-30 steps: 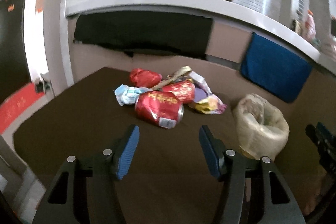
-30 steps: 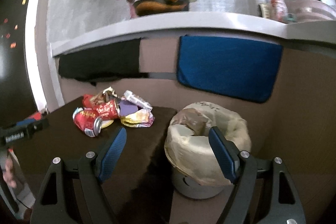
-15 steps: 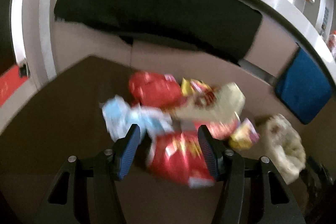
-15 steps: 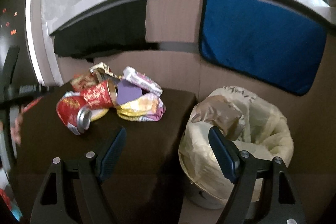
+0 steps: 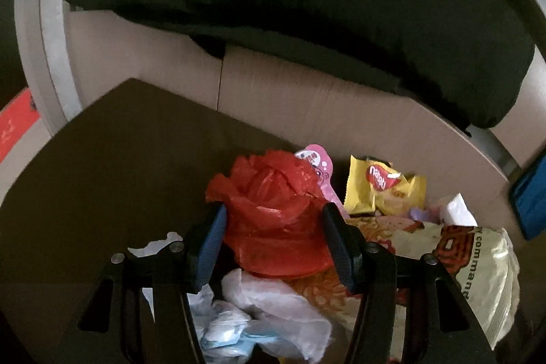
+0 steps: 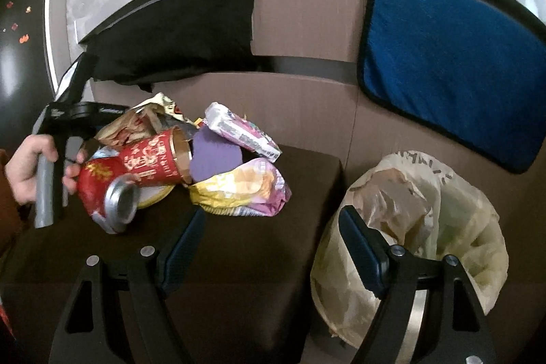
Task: Collect trash
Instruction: 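Reach the left gripper into the trash pile and grasp the red plastic bag, then lift the red plastic bag with the left gripper while the right gripper grasps the white paper cup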
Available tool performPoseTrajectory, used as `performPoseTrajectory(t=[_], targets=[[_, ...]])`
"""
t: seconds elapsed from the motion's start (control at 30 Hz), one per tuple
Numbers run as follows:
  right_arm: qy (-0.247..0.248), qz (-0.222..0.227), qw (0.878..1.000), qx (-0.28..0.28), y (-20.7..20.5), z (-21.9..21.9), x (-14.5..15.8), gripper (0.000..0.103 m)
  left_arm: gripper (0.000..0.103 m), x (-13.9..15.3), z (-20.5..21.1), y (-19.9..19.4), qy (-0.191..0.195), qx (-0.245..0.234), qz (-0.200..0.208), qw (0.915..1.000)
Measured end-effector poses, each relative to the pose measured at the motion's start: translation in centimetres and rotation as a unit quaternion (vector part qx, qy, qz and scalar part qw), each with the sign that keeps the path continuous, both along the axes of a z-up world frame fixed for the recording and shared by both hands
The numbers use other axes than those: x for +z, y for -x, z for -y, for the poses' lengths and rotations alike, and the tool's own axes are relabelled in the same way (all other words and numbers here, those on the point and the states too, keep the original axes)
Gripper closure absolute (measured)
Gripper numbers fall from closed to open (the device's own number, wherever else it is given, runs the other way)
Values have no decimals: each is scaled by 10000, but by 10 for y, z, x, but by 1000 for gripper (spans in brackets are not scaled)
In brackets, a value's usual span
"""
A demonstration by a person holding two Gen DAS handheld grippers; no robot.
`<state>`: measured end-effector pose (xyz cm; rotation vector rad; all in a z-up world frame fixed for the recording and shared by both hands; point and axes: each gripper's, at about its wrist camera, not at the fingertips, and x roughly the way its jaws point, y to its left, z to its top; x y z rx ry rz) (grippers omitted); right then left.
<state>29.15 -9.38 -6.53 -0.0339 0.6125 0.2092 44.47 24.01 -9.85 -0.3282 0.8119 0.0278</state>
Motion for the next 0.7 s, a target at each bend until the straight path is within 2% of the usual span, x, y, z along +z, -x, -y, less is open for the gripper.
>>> performPoseTrajectory(t=[0.07,0.2,0.27,0.33,0.43,0.57,0.7], targets=[[-35,-64,10000,-42,-8,1,-2,25,42,-6,-5,-2,134,-54,-128,9998],[-48,-101,9999,-43,-21,-1,-1,26,38,-22,-18,-10,842,-246,-575,9945],[3,-18,10000,-22,-24,-4,3,26,41,-23,-22,-5,1150,-172,-617,9913],[54,47,10000,23,-27,-8,7,26,49,-22,-23,-4,1219,-201,-599,9905],[109,44,9999,106,-33,-13,9,26,54,-12,-20,5,1004,-237,-416,9938],[20,-39,9996,279,-46,-19,11,27,56,16,-14,32,493,-253,167,9983],[192,-6,9986,499,-75,-33,16,27,56,49,-3,79,-98,-229,746,9969]])
